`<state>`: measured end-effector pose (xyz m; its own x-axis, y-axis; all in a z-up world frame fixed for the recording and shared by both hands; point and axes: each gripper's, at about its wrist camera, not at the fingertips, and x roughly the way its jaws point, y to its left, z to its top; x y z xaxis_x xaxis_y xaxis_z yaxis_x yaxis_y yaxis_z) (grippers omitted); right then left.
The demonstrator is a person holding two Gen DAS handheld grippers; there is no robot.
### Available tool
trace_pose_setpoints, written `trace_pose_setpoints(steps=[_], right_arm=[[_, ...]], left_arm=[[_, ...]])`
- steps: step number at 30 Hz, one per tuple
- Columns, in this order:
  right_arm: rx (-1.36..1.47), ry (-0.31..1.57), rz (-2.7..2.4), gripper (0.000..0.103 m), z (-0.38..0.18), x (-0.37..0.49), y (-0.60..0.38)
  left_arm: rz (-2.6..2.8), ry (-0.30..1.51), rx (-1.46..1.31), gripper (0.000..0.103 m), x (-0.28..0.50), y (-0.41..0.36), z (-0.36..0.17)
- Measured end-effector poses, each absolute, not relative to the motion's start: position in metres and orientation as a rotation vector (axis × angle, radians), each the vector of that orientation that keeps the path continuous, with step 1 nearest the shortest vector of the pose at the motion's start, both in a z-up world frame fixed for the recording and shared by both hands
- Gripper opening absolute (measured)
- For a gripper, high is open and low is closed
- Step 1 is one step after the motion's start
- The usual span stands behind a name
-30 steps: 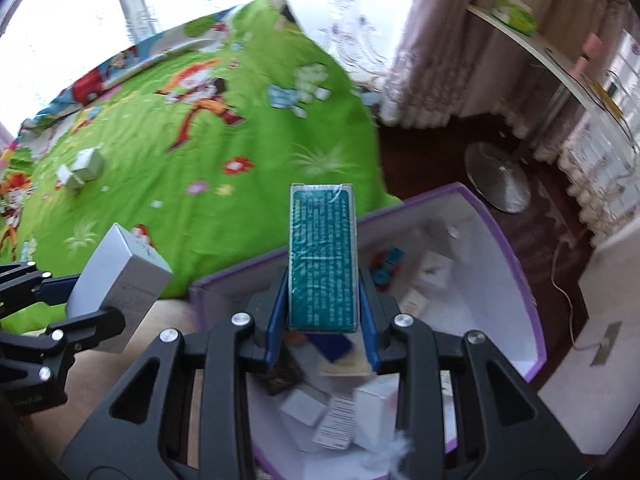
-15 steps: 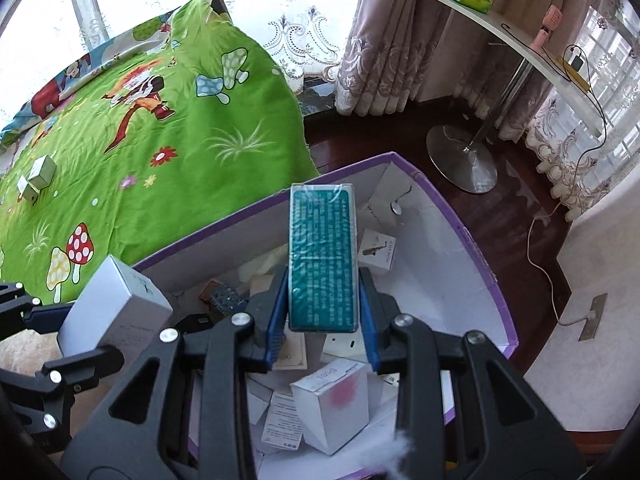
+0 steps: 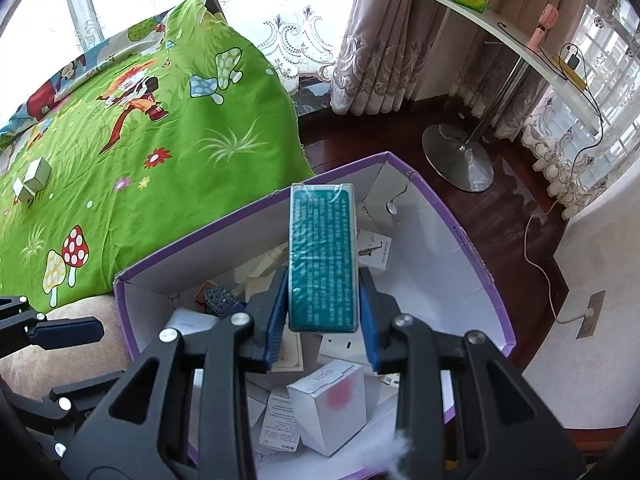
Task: Organize rigid objects
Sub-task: 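Carry both boxes over the purple-rimmed box and open both tools, then grasp the white printed box with the left tool while the right tool grasps the grey-wrapped cube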
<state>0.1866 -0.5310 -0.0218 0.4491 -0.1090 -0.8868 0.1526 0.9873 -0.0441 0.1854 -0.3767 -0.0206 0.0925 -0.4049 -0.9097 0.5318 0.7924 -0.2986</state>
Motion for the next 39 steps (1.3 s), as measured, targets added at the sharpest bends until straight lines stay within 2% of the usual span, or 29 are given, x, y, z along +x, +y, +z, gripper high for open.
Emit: trace_pose_setpoints(steps=[19, 28, 32, 39], right_arm=[[0.057, 1.096, -0.096, 0.041, -0.009, 0.185, -0.509], [0.008, 1.063, 0.021, 0.051, 0.016, 0.191, -0.463], [-0.033, 1.039, 0.094, 0.052, 0.031, 0.203, -0.432], [-0.114, 1.0, 0.228, 0.062, 0.051, 0.229, -0.372]], left_arm=[[-0.658, 1.285, 0.042, 0.049, 0.193, -0.351, -0.01], [-0.532, 1.217, -0.104, 0.049, 0.219, -0.281, 0.008], [-0.454, 1.171, -0.164, 0.049, 0.232, -0.233, 0.012], [-0.265, 1.126, -0.177, 0.052, 0.251, -0.151, 0.016]])
